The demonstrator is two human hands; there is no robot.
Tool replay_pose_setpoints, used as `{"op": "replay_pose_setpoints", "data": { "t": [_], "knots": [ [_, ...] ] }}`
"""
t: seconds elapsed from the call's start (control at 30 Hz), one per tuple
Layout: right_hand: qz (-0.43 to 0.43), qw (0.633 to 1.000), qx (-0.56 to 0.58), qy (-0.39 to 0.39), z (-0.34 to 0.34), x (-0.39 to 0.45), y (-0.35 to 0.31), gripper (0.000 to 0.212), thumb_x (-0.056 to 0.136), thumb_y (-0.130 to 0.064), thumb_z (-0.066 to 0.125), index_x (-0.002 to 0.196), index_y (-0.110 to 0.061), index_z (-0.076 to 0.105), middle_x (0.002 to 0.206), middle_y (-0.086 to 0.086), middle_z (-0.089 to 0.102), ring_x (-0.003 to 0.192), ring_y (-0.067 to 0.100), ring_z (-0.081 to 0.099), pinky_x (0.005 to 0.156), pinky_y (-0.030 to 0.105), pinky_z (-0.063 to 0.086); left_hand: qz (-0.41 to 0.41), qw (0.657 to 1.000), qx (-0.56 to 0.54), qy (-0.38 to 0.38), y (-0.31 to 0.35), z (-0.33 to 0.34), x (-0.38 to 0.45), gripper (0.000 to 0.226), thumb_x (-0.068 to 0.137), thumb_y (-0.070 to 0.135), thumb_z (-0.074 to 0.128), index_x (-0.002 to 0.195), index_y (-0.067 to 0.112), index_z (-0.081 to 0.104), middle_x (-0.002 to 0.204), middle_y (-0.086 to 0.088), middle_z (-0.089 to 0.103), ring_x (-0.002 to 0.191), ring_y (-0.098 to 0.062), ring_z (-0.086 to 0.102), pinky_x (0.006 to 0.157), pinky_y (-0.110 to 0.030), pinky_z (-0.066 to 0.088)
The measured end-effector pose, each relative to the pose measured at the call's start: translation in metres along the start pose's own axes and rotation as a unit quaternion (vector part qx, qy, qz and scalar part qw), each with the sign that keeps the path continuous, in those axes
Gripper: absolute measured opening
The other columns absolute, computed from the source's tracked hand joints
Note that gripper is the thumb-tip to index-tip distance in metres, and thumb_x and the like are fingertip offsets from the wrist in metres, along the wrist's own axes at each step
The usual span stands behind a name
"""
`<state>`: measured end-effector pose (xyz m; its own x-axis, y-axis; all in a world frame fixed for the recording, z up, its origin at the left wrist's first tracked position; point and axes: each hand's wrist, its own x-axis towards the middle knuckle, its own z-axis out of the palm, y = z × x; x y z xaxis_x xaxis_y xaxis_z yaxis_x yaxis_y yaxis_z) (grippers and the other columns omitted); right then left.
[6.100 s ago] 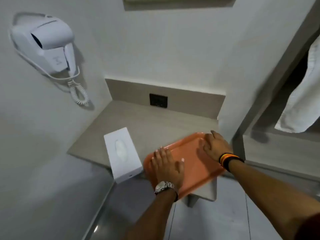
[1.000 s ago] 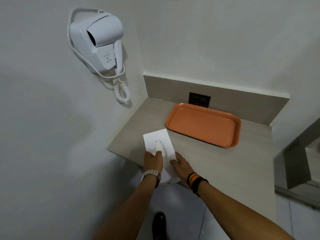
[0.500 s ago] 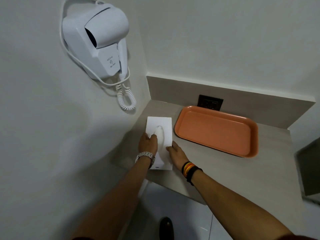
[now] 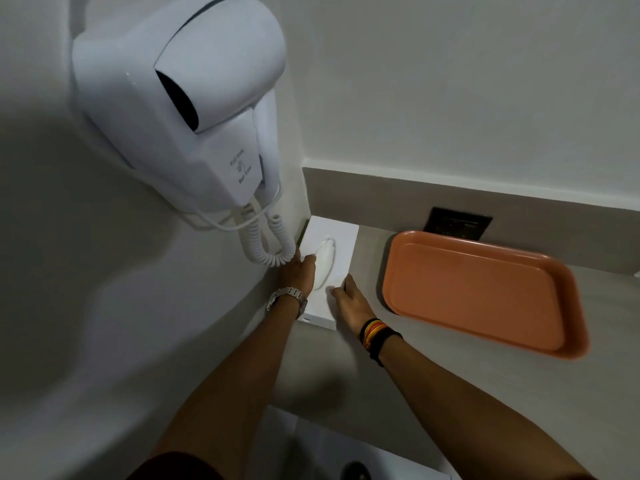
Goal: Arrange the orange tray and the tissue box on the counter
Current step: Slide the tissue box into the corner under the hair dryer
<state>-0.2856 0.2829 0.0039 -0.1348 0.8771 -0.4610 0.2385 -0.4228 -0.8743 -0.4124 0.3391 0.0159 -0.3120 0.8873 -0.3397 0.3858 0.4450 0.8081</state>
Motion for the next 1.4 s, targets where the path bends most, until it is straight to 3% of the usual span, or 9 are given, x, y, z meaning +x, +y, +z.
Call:
{"op": "replay_pose_setpoints", "data": {
  "t": [0.07,0.13,0.2,0.27,0.33,0.5,0.63,0.87,1.4],
  "knots": [
    [0.011,1.0,-0.008,0.002,0.004,0.008,-0.001,0.029,0.103,-0.03,0.04,0.127,-0.015,0.035,0.135,0.004,0.049,0.138,0.033,0.044,0.117,0.044,0.033,-0.001,1.0,-0.002,0.007,-0.004,-0.001,0.008,0.052,0.098,0.031,0.049,0.145,0.009,0.047,0.148,-0.014,0.053,0.133,-0.034,0.052,0.094,-0.03,0.035],
    [0.006,1.0,0.0,0.005,0.005,0.011,-0.001,0.041,0.104,-0.03,0.04,0.141,-0.013,0.035,0.145,0.007,0.048,0.141,0.031,0.042,0.117,0.039,0.03,0.011,1.0,0.004,0.013,-0.008,-0.001,0.012,0.053,0.098,0.03,0.049,0.147,0.01,0.046,0.153,-0.012,0.049,0.138,-0.033,0.047,0.098,-0.031,0.035],
    [-0.008,1.0,0.0,0.015,0.007,0.007,0.001,0.06,0.104,-0.033,0.039,0.16,-0.018,0.019,0.161,0.004,0.035,0.147,0.026,0.035,0.115,0.029,0.024,0.036,0.999,0.02,0.009,-0.014,-0.002,0.013,0.06,0.099,0.029,0.048,0.156,0.015,0.034,0.163,-0.008,0.036,0.148,-0.031,0.037,0.114,-0.035,0.032],
    [-0.041,0.998,-0.028,0.041,0.009,0.001,0.008,0.063,0.104,-0.037,0.038,0.161,-0.02,0.016,0.165,0.001,0.029,0.149,0.022,0.033,0.112,0.024,0.022,0.061,0.997,0.047,-0.002,-0.021,-0.002,0.012,0.063,0.102,0.03,0.045,0.16,0.018,0.025,0.167,-0.005,0.026,0.152,-0.029,0.029,0.12,-0.037,0.026],
    [-0.096,0.986,-0.114,0.079,0.012,-0.007,0.023,0.062,0.105,-0.041,0.036,0.161,-0.019,0.017,0.167,0.0,0.024,0.152,0.019,0.028,0.119,0.026,0.022,0.111,0.988,0.108,0.004,-0.033,-0.003,0.006,0.062,0.104,0.035,0.04,0.161,0.018,0.021,0.169,-0.005,0.023,0.154,-0.027,0.025,0.12,-0.033,0.023],
    [-0.224,0.896,-0.367,0.114,0.004,-0.03,0.076,0.061,0.104,-0.036,0.025,0.161,-0.015,0.018,0.169,0.005,0.016,0.156,0.018,0.008,0.127,0.036,0.011,0.29,0.909,0.297,0.03,-0.077,0.0,-0.033,0.058,0.107,0.038,0.03,0.161,0.019,0.023,0.17,-0.002,0.018,0.158,-0.021,0.011,0.129,-0.045,0.014],
    [-0.227,0.857,-0.456,0.082,-0.006,-0.041,0.108,0.065,0.102,-0.033,0.031,0.161,-0.011,0.013,0.169,0.009,0.006,0.157,0.024,0.0,0.127,0.045,0.01,0.363,0.852,0.377,0.011,-0.116,0.01,-0.07,0.062,0.105,0.036,0.032,0.162,0.019,0.015,0.172,-0.003,0.006,0.159,-0.021,-0.002,0.128,-0.046,0.004],
    [-0.18,0.813,-0.553,0.034,-0.015,-0.045,0.124,0.068,0.104,-0.042,0.018,0.161,-0.008,0.005,0.17,0.011,-0.002,0.157,0.027,-0.005,0.127,0.045,-0.005,0.35,0.818,0.457,-0.027,-0.135,0.016,-0.098,0.069,0.102,0.04,0.025,0.162,0.012,0.007,0.171,-0.008,-0.002,0.159,-0.025,-0.003,0.127,-0.047,0.004],
    [-0.147,0.807,-0.573,0.003,-0.019,-0.048,0.118,0.067,0.104,-0.04,0.019,0.161,-0.011,-0.003,0.17,0.009,-0.007,0.157,0.025,-0.006,0.125,0.045,-0.007,0.304,0.825,0.471,-0.065,-0.1,0.008,-0.077,0.084,0.097,0.038,0.039,0.161,0.015,-0.01,0.169,-0.004,-0.019,0.156,-0.021,-0.019,0.127,-0.047,-0.009]
  ]
}}
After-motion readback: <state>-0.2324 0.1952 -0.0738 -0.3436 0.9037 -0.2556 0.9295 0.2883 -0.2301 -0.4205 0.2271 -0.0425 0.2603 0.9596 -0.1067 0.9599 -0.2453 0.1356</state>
